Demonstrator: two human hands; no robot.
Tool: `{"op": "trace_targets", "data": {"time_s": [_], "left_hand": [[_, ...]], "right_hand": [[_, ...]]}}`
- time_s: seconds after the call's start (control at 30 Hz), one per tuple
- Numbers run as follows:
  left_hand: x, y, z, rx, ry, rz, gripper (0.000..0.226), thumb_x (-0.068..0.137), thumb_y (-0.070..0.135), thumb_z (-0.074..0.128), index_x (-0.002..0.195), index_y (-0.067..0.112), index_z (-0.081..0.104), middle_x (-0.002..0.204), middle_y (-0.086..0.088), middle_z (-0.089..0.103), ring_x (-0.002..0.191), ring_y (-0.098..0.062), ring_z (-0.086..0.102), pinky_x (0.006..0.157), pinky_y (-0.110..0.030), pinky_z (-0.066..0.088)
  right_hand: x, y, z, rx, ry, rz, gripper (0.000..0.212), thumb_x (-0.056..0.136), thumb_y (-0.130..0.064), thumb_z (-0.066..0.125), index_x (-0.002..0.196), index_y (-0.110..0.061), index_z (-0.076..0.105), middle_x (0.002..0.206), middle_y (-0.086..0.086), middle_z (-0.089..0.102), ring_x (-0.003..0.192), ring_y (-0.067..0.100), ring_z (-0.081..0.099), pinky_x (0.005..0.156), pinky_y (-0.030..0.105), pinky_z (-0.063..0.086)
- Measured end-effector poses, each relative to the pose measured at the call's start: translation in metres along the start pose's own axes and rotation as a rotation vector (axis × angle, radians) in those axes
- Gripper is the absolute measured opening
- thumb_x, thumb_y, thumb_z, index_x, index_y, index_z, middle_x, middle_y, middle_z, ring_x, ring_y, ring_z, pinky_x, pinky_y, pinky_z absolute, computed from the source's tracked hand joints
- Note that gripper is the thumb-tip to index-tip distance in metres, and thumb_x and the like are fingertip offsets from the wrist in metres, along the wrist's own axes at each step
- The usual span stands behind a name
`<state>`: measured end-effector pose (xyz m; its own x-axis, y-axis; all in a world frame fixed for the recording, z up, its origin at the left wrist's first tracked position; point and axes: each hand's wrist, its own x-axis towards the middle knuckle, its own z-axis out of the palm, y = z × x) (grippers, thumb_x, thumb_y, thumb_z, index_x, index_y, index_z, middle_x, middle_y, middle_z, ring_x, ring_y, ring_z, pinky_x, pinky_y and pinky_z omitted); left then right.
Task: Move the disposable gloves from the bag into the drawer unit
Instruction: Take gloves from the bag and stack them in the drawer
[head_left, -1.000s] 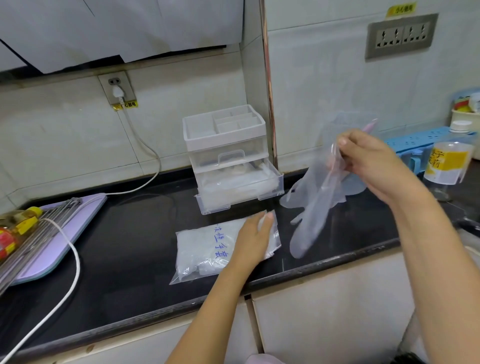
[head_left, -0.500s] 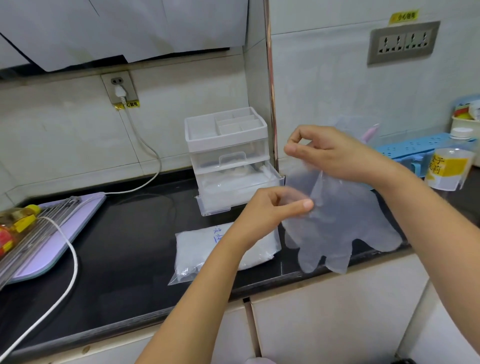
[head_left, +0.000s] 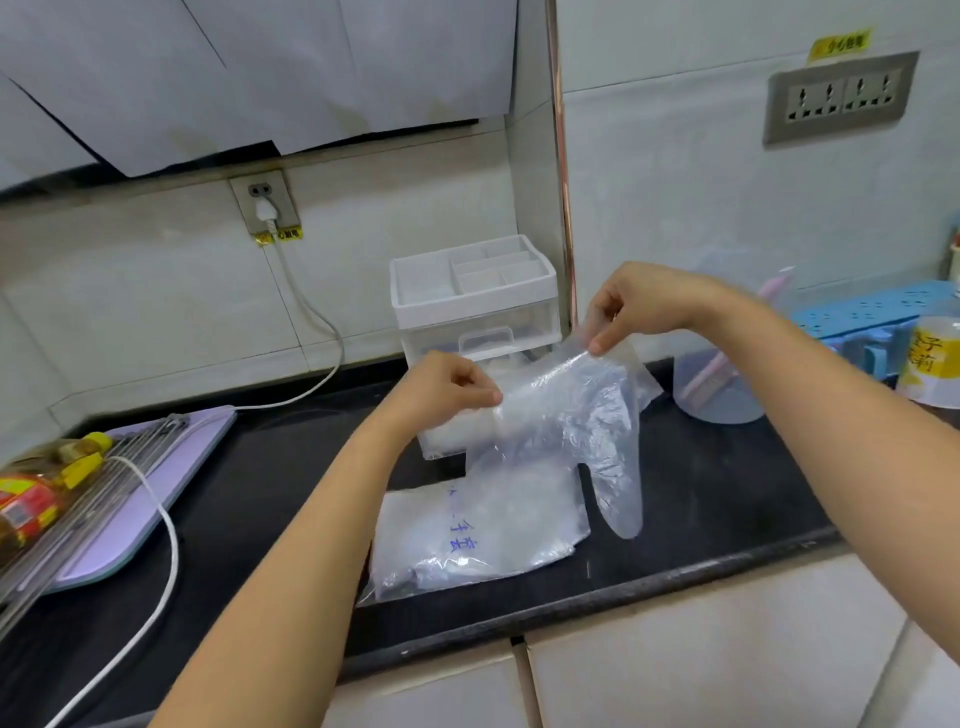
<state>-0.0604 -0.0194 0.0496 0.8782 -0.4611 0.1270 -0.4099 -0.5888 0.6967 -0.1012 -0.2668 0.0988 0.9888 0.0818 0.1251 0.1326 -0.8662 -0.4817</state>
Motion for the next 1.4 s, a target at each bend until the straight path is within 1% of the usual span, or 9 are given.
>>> {"op": "trace_targets", "data": {"time_s": [0.1,0.27,0.43,0.53,0.7,0.83,1.07,1.23,1.4], "left_hand": [[0.030,0.003,-0.026,0.128,0.212,0.036,0.008,0.080,0.016,0.076,0.079,0.011,0.069,0.081,0.003,0.069,0.070,-0.003,0.059,0.062,-0.014,0.043],[0.042,0.022,-0.061,0.178,0.578,0.222,0.006,0.081,0.014,0.072,0.087,0.012,0.071,0.077,-0.002,0.064,0.069,-0.011,0.055,0.067,-0.021,0.044],[-0.005,0.027,-0.057,0.432,0.718,0.544,0.010,0.087,0.017,0.068,0.097,0.016,0.070,0.081,0.004,0.056,0.076,-0.008,0.050,0.073,-0.017,0.036],[-0.020,0.012,-0.039,0.519,0.556,0.599,0.016,0.089,0.015,0.066,0.104,0.017,0.071,0.081,0.005,0.054,0.079,-0.013,0.050,0.076,-0.028,0.038],[0.002,-0.009,-0.018,0.530,0.159,0.272,0.026,0.092,0.017,0.060,0.116,0.022,0.067,0.093,0.002,0.059,0.084,-0.012,0.055,0.080,-0.024,0.044],[0.031,-0.023,-0.011,0.491,-0.026,0.069,0.033,0.092,0.013,0.055,0.122,0.025,0.063,0.105,-0.003,0.064,0.090,-0.015,0.060,0.075,-0.017,0.044],[0.060,-0.025,-0.008,0.615,-0.265,-0.048,0.038,0.094,0.012,0.053,0.130,0.022,0.058,0.131,0.002,0.056,0.110,-0.014,0.052,0.087,-0.019,0.039],[0.075,-0.026,-0.003,0.707,-0.387,-0.071,0.040,0.093,0.011,0.047,0.129,0.026,0.059,0.134,0.009,0.055,0.112,-0.015,0.053,0.099,-0.032,0.045],[0.076,-0.018,0.000,0.769,-0.422,-0.072,0.040,0.096,0.015,0.046,0.133,0.023,0.056,0.134,0.007,0.056,0.115,-0.017,0.054,0.098,-0.028,0.043]], "right_hand": [[0.033,-0.016,-0.002,-0.039,0.173,0.000,0.014,0.076,-0.013,0.079,0.088,-0.010,0.073,0.062,-0.020,0.059,0.058,-0.006,0.053,0.058,0.014,0.036],[0.044,-0.034,-0.008,0.266,0.545,-0.200,0.010,0.084,-0.002,0.066,0.082,-0.012,0.066,0.081,0.003,0.067,0.052,-0.001,0.062,0.057,0.019,0.050],[0.009,-0.016,0.004,0.354,0.673,-0.360,0.015,0.080,0.000,0.069,0.087,-0.014,0.069,0.086,-0.001,0.071,0.080,0.006,0.067,0.079,0.018,0.053],[-0.005,0.004,0.024,0.250,0.590,-0.381,0.012,0.080,-0.003,0.072,0.085,-0.013,0.072,0.084,-0.002,0.069,0.076,-0.001,0.062,0.077,0.010,0.048],[0.014,0.024,0.052,0.066,0.408,-0.279,0.011,0.083,-0.001,0.069,0.084,-0.011,0.073,0.090,0.004,0.070,0.084,0.018,0.063,0.081,0.025,0.050],[0.032,0.024,0.063,-0.042,0.307,-0.159,0.012,0.088,-0.006,0.064,0.093,-0.010,0.073,0.096,0.007,0.070,0.080,0.012,0.058,0.071,0.012,0.040],[0.043,0.012,0.060,-0.218,0.102,0.036,0.026,0.089,-0.002,0.051,0.098,-0.010,0.074,0.105,0.007,0.068,0.099,0.023,0.062,0.084,0.025,0.047],[0.045,-0.017,0.058,0.017,0.150,-0.042,0.040,0.091,-0.002,0.041,0.094,-0.023,0.075,0.119,0.003,0.065,0.087,0.011,0.060,0.073,0.018,0.043],[0.065,-0.028,0.086,-0.097,-0.314,0.001,0.044,0.095,-0.004,0.036,0.126,-0.020,0.062,0.142,-0.002,0.050,0.131,0.018,0.044,0.109,0.031,0.034]]}}
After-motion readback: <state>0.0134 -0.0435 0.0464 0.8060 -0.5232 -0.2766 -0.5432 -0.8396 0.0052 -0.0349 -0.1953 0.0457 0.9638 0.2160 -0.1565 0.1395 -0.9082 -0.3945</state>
